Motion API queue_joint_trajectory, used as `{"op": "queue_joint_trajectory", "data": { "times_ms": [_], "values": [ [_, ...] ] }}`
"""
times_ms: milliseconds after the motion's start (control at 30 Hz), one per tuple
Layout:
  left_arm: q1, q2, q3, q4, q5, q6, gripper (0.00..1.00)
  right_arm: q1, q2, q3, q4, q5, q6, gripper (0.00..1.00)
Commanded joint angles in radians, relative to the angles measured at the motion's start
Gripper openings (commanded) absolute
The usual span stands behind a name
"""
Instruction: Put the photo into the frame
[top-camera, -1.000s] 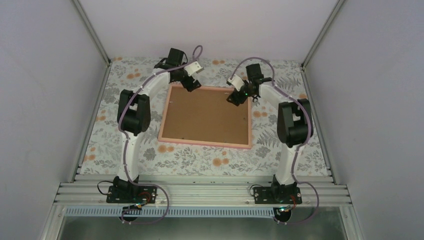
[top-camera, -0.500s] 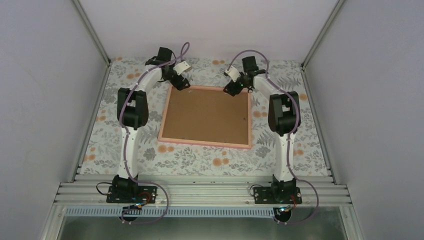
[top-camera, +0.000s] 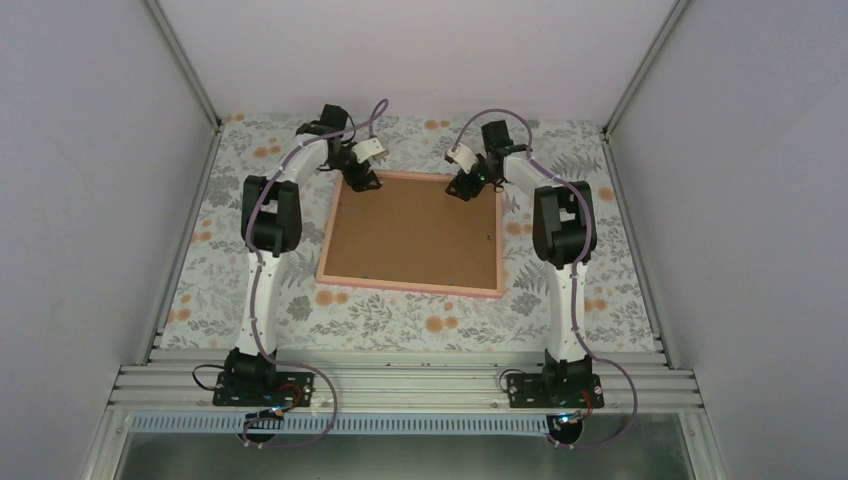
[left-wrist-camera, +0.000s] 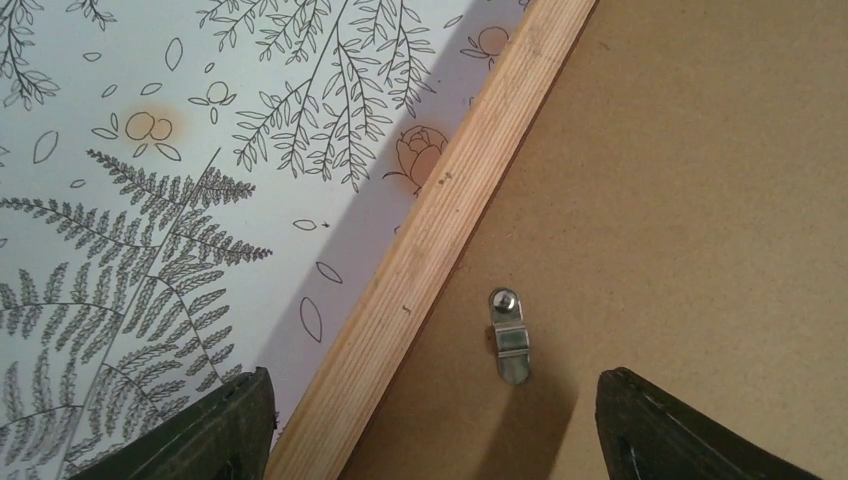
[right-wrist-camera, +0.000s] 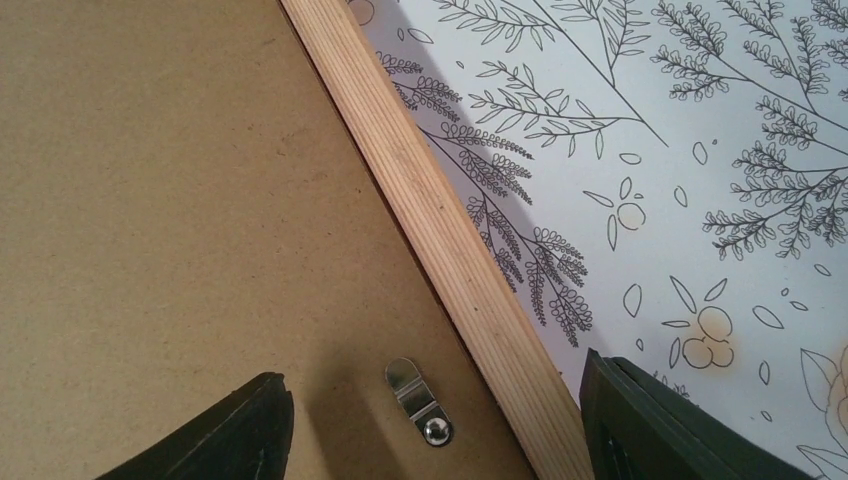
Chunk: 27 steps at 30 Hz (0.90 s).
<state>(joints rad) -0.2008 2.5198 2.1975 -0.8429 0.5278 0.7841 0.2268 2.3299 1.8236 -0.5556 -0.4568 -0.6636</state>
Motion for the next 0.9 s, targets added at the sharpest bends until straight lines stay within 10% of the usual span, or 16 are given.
{"op": "queue_joint_trajectory", "data": {
  "times_ms": [0, 867],
  "values": [
    [0.001, 0.034, 0.037, -0.018, -0.028, 0.071, 0.78, -0.007, 0.024, -0.021, -0.037, 0.007, -0.025, 0.7],
    [-0.016, 0.104, 0.075, -0.022, 0.001, 0.122, 0.73, -0.008, 0.037, -0.034, -0.032, 0.026, -0.034, 0.64]
  ]
}}
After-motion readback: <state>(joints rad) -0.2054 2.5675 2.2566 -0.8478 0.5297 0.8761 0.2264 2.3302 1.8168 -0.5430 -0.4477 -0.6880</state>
